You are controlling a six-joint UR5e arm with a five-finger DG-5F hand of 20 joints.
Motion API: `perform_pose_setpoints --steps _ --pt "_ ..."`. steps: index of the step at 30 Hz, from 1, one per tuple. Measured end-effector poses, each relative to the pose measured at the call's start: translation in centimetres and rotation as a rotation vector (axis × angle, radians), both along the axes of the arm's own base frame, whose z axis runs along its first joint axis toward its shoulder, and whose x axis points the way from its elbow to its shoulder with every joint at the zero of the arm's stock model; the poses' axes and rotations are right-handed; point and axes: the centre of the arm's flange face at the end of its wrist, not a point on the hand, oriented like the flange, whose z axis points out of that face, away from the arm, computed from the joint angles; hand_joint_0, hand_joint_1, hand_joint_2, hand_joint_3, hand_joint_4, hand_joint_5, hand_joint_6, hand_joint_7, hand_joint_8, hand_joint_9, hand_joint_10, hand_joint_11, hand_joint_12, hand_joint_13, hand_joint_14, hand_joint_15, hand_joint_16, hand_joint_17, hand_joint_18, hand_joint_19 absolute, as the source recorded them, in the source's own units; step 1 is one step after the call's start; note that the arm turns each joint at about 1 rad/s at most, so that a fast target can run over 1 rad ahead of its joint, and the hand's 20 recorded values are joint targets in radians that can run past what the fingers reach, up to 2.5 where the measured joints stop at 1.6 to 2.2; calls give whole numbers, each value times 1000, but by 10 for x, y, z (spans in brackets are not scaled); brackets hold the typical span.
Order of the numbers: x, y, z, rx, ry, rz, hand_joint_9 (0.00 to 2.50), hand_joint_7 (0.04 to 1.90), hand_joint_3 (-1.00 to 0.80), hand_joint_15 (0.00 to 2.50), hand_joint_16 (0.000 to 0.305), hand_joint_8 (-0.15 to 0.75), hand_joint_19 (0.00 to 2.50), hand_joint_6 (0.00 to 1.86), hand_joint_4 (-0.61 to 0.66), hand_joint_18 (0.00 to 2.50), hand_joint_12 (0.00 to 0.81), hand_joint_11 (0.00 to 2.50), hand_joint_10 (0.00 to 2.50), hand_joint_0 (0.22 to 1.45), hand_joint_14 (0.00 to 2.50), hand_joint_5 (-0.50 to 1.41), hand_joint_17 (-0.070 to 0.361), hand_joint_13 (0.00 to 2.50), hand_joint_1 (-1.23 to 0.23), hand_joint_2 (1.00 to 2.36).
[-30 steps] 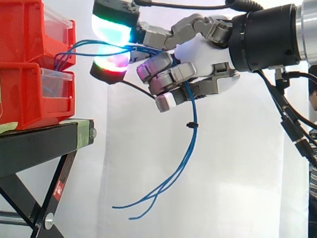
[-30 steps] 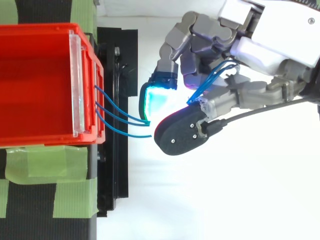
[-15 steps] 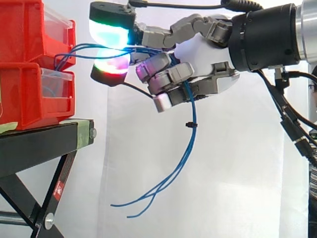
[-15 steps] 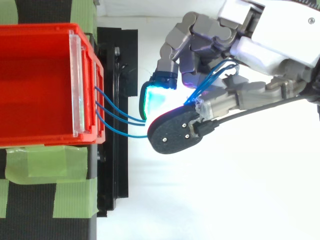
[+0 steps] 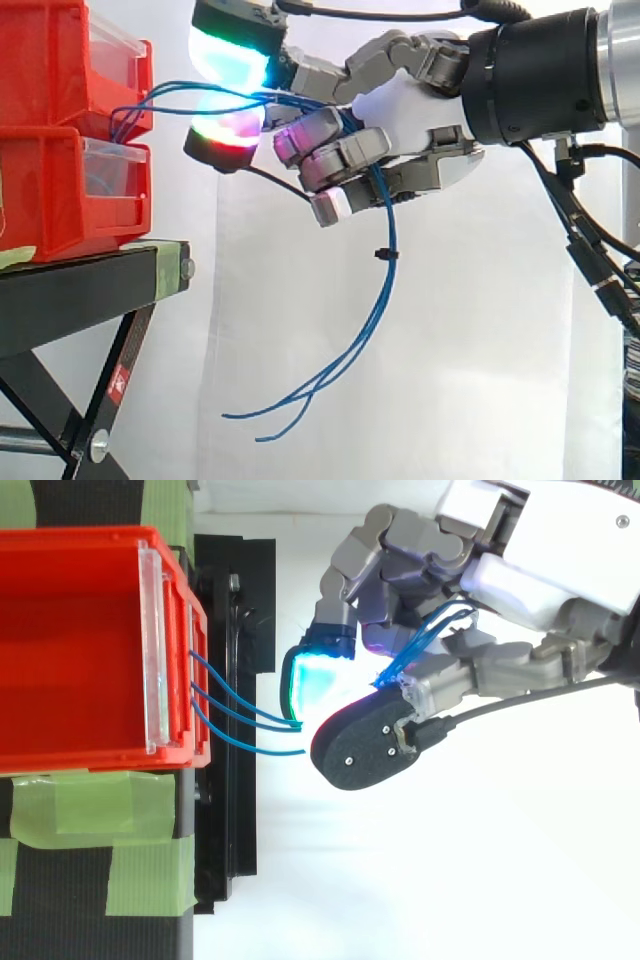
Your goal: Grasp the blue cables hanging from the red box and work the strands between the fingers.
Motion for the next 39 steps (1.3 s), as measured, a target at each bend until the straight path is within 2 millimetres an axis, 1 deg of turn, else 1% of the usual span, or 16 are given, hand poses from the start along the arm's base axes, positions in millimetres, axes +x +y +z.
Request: perform_pose_setpoints --steps 2,4,6,9,11,13,14,16,17,18,20,22,23,27,34,39 --pt "0 0 0 0 0 0 335 668 -630 1384 50 319 1260 1522 91 1206 391 1318 2500 1059 2500 -220 114 818 -841 1013" --pt "0 0 0 0 0 -1 313 663 -597 1374 50 317 1255 1528 89 1199 388 1323 2500 1062 2500 -231 113 807 -841 1015" --pt "0 -1 0 0 -1 -1 285 667 -965 1388 51 314 1284 1525 87 1195 385 1284 2500 998 2500 -247 114 790 -865 1001" --pt "0 -1 0 1 -2 -1 277 667 -1000 1365 50 318 1275 1510 95 1179 388 1308 2500 882 2500 -257 113 776 -862 1000" --pt "0 -1 0 1 -2 -1 275 660 -1000 1341 50 319 1267 1509 99 1180 385 1301 2500 874 2500 -258 112 774 -864 1000" --pt "0 -1 0 1 -3 -1 274 668 -1000 1336 49 315 1281 1506 100 1180 384 1274 2500 958 2500 -258 111 773 -868 1000" --pt "0 -1 0 1 -3 -1 273 662 -906 1332 50 314 1280 1507 95 1185 383 1284 2500 1056 2500 -258 112 775 -863 1003" --pt "0 -1 0 1 -3 -1 265 661 -609 1324 49 307 1211 1510 74 1145 379 1272 2500 1096 2500 -263 110 767 -856 1015" --pt "0 -1 0 1 -3 -1 260 664 -560 1318 50 305 1188 1508 61 1131 382 1281 2500 1102 2500 -267 112 767 -853 1017" --pt "0 -1 0 1 -3 -1 253 665 -604 1357 50 303 1206 1509 56 1144 382 1284 2500 1097 2500 -271 113 768 -852 1015" --pt "0 -1 0 1 -2 -1 241 661 -1000 1342 50 296 1288 1499 49 1179 373 1271 2500 975 2500 -282 113 758 -868 1000" --pt "0 -1 0 1 -2 -1 242 664 -1000 1356 51 303 1246 1488 49 1138 380 1282 2500 864 2500 -277 114 757 -838 1000" --pt "0 -1 0 1 -2 -1 245 664 -1000 1332 53 320 1106 1471 72 1124 391 1257 2500 770 2500 -261 120 758 -800 1000" --pt "0 -1 0 1 -2 -1 259 650 -1000 1263 58 342 929 1479 104 1114 405 1228 2500 697 2500 -244 129 779 -780 1000" --pt "0 -1 0 1 -3 -1 268 664 -1000 1279 56 338 980 1467 109 1109 405 1252 2500 730 2500 -244 126 774 -835 1000" --pt "0 -1 0 1 -4 -1 262 692 -1000 1345 51 321 1165 1442 86 1121 389 1345 2500 921 2500 -246 114 752 -866 1000"
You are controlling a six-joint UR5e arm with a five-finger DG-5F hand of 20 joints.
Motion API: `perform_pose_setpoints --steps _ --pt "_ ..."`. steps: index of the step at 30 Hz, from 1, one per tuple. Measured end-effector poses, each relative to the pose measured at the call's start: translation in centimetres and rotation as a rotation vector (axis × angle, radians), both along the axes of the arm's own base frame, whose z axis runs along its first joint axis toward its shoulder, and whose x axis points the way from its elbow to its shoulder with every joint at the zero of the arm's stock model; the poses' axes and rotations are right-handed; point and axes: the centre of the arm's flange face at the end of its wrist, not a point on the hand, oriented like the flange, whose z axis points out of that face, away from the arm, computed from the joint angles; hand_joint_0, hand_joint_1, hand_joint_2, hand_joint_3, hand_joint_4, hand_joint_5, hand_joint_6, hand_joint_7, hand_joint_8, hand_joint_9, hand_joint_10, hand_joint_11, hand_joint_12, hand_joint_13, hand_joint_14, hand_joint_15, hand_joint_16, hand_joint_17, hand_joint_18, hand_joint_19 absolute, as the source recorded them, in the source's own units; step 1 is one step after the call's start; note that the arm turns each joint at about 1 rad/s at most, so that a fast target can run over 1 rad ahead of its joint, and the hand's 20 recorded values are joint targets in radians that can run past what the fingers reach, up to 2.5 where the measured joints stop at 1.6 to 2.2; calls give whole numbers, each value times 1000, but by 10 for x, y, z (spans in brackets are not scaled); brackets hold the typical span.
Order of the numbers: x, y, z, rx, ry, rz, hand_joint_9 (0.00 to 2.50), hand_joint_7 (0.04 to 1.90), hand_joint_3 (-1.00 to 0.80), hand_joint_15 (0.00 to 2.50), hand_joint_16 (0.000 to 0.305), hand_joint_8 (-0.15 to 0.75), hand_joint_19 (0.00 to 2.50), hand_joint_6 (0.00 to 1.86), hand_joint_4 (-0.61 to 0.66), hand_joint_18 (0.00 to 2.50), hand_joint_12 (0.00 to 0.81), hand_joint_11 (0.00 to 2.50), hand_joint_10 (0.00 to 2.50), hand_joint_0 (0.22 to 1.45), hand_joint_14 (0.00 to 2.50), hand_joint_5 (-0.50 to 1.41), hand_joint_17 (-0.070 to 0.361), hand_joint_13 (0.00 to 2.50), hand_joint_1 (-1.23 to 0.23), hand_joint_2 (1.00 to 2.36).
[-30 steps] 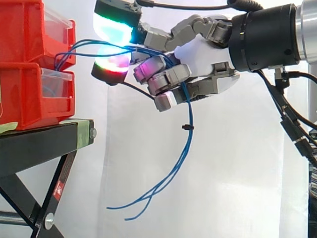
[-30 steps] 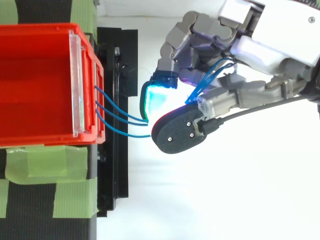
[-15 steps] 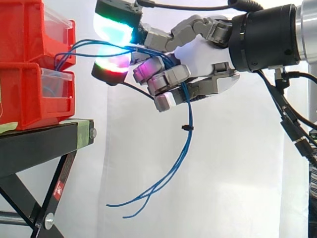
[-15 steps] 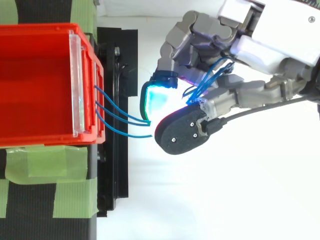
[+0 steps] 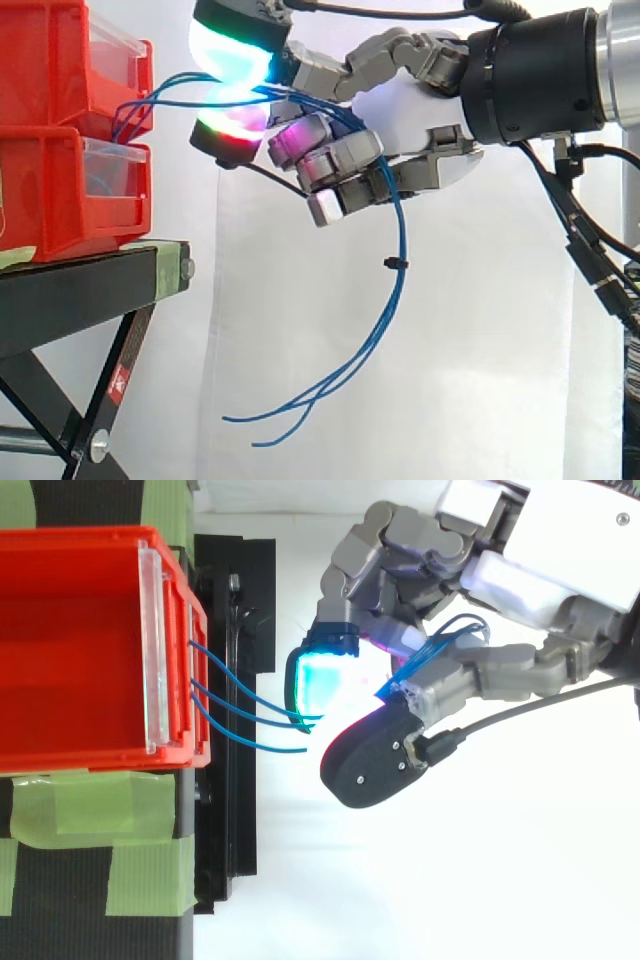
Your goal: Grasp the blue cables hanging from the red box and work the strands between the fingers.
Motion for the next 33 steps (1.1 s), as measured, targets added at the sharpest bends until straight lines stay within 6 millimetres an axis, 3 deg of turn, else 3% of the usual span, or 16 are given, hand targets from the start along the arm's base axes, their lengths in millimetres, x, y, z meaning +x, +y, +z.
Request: perform_pose_setpoints --steps 5,11,16,18,26,33 --pt "0 0 0 0 -1 0 297 670 -643 1303 49 310 1195 1484 65 1146 381 1273 2500 1010 2500 -219 110 788 -793 1014" --pt "0 0 0 0 -1 0 388 684 -689 1323 48 311 1117 1479 56 1144 383 1358 2500 936 2500 -160 109 820 -710 1012" --pt "0 0 0 0 0 0 426 692 -625 1315 49 322 1137 1496 73 1159 394 1418 2500 915 2500 -136 109 857 -655 1013" --pt "0 0 0 0 0 0 437 702 -693 1355 49 325 1138 1489 81 1165 400 1458 2500 884 2500 -130 110 860 -629 1011" --pt "0 0 0 0 0 0 460 720 -786 1326 51 343 1137 1473 86 1197 406 1670 2500 825 2500 -129 114 890 -641 1008" --pt "0 0 0 0 -1 -1 559 724 -841 1303 53 343 1079 1416 90 1224 408 1694 2500 790 2500 -137 119 951 -649 1006"
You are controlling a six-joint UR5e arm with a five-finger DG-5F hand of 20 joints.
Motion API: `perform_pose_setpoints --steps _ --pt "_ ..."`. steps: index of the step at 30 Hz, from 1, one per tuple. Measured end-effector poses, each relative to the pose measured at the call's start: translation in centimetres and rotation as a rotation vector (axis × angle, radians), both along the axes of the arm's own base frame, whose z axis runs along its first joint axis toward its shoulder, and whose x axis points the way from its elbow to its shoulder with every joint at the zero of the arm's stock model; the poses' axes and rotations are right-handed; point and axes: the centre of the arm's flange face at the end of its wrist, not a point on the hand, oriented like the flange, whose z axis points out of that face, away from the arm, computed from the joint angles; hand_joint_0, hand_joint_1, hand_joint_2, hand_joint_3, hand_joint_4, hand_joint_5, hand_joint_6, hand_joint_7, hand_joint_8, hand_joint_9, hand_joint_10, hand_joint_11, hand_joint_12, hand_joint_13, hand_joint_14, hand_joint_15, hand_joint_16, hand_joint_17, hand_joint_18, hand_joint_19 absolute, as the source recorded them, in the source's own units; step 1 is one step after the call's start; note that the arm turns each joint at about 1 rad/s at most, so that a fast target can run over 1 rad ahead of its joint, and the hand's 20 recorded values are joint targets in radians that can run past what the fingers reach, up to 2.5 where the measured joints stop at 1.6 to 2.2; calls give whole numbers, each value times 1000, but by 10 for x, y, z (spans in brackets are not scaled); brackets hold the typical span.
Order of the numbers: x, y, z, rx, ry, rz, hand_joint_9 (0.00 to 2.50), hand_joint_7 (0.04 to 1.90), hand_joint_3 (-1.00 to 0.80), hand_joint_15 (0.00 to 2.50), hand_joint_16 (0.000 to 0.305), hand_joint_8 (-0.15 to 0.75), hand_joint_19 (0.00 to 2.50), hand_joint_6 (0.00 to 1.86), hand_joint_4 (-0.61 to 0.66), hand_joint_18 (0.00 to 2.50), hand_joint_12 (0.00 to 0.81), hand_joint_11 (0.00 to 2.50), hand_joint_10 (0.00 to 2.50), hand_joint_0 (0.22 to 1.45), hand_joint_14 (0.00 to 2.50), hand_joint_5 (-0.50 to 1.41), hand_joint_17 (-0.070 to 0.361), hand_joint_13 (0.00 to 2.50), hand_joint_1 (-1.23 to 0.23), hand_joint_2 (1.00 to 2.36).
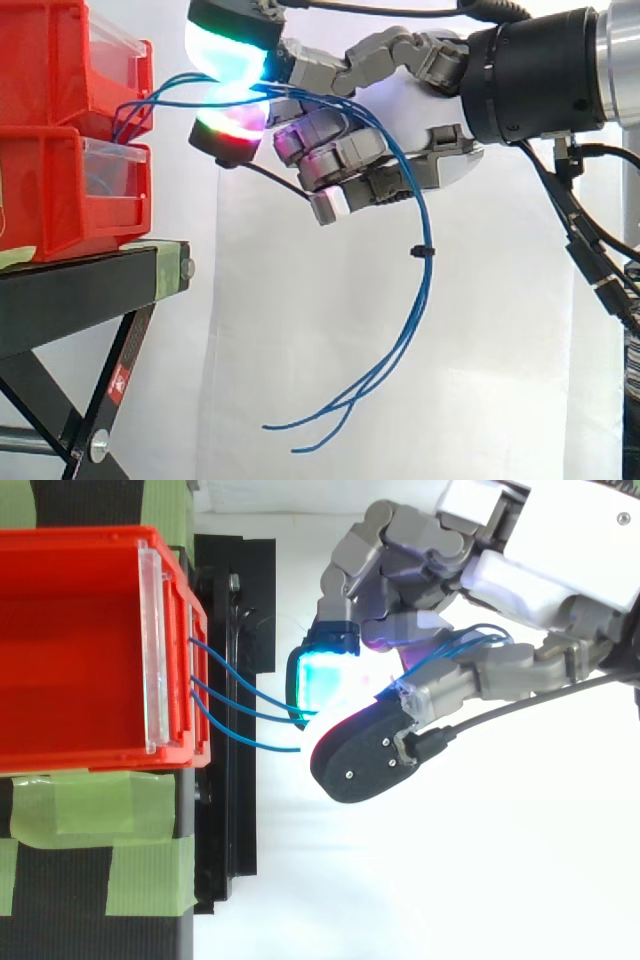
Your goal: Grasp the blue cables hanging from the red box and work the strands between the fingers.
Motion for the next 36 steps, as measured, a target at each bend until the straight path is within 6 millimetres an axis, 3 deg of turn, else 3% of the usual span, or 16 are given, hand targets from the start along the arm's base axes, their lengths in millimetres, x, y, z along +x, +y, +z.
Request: perform_pose_setpoints --steps 6,12,17,18,22,25,30,36 --pt "0 0 0 0 2 -1 791 728 -946 1291 58 346 1089 1383 86 1382 428 1953 2500 758 2500 -110 131 1166 -651 1002" --pt "0 0 0 0 2 -1 978 737 -1000 1319 66 381 825 1339 112 1541 486 2201 2500 732 2500 -77 148 1348 -644 1000" --pt "0 0 0 0 3 -1 1329 796 -1000 1375 70 405 793 1160 144 1909 542 2455 2500 719 2500 20 157 1697 -635 1000" --pt "0 0 0 0 3 -1 1406 826 -1000 1398 214 413 805 1103 149 1985 543 2500 2500 719 2500 46 160 1744 -633 1000" --pt "0 0 0 0 4 -1 1653 919 -1000 1414 211 410 806 898 163 2275 556 2500 2500 712 2500 140 158 1879 -630 1000" --pt "-1 0 0 0 4 -1 1683 949 -1000 1440 213 401 813 857 159 2326 552 2500 2500 711 2500 160 159 1897 -646 1000" --pt "-1 0 0 -1 4 -2 1559 894 -1000 1457 219 397 850 955 123 2215 537 2500 2500 701 2500 92 164 1830 -712 1000" --pt "0 0 0 -2 4 -2 1257 793 -1000 1443 198 378 987 1139 82 1926 512 2500 2500 792 2500 -45 148 1635 -778 1000"
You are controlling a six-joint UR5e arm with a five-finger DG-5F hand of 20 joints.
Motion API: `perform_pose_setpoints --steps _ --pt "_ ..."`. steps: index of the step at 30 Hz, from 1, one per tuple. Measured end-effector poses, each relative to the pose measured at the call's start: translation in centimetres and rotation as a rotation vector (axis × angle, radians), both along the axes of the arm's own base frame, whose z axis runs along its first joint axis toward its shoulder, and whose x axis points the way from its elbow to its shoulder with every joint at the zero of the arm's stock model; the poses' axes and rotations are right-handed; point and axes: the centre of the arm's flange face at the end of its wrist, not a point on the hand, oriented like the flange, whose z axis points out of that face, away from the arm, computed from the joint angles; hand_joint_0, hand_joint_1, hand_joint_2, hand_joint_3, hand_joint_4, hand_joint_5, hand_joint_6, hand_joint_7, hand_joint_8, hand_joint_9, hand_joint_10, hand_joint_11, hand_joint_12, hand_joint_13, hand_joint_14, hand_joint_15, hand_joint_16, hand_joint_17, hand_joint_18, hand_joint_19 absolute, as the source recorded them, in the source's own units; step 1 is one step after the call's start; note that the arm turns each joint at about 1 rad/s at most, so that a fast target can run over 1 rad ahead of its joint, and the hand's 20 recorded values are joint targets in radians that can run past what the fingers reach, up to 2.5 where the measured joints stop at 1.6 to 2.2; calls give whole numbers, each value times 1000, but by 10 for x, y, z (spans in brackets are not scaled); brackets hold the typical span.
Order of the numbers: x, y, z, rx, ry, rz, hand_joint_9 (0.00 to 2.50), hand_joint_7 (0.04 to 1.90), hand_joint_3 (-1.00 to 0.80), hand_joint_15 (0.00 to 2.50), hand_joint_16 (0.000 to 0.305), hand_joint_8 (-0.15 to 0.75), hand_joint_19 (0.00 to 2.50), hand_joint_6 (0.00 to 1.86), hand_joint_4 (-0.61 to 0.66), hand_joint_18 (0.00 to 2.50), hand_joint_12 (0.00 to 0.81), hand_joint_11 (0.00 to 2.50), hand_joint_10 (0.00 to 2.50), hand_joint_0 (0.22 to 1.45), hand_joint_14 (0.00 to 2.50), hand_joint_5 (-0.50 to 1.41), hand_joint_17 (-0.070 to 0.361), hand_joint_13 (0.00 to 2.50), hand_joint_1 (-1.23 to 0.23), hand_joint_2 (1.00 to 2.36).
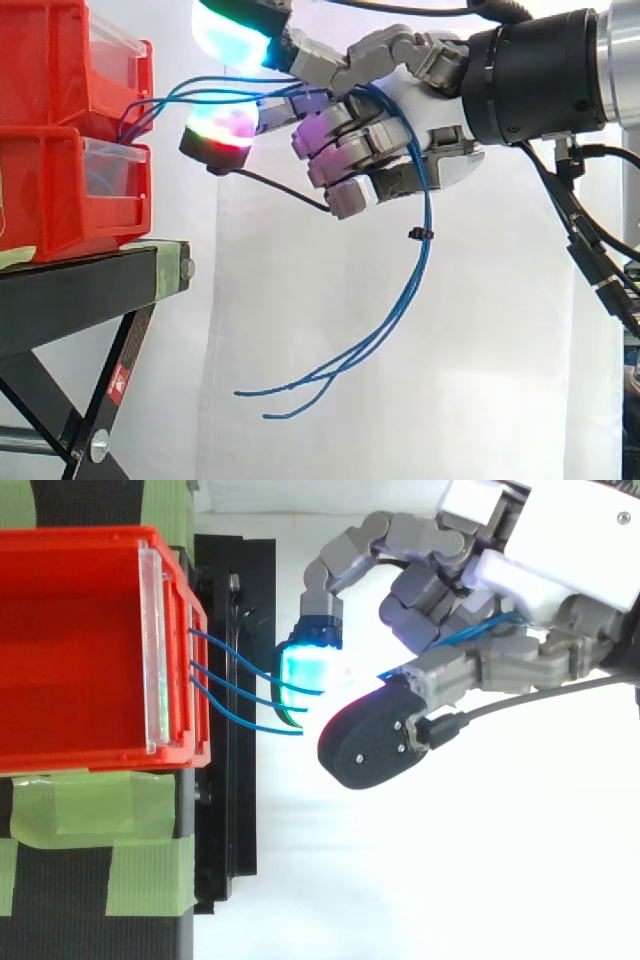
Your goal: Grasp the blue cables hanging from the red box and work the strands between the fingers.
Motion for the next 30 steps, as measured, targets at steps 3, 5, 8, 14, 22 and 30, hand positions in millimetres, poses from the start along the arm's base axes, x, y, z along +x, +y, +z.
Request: perform_pose_setpoints --steps 3,5,8,14,22,30 --pt "0 0 0 0 -1 0 1108 767 -1000 1430 64 386 1049 1199 85 1835 510 2500 2500 816 2500 -112 144 1552 -801 1000" --pt "0 0 0 0 -1 0 989 746 -1000 1430 63 390 1085 1254 96 1786 510 2500 2500 856 2500 -171 142 1498 -821 1000" --pt "0 0 0 0 -1 0 912 722 -777 1424 62 393 1118 1298 106 1753 498 2500 2500 940 2500 -205 141 1460 -836 1010" --pt "0 0 0 1 0 1 910 708 -1000 1336 62 398 1038 1285 112 1727 497 2460 2500 855 2500 -184 140 1456 -752 1000" --pt "0 0 0 2 0 1 894 706 -377 1357 62 389 1038 1311 86 1688 498 2498 2500 999 2500 -157 139 1447 -746 1021" --pt "0 0 0 2 0 1 591 725 -236 1368 59 392 1189 1314 99 1522 482 2387 2500 1042 2500 -229 133 1246 -834 1022"
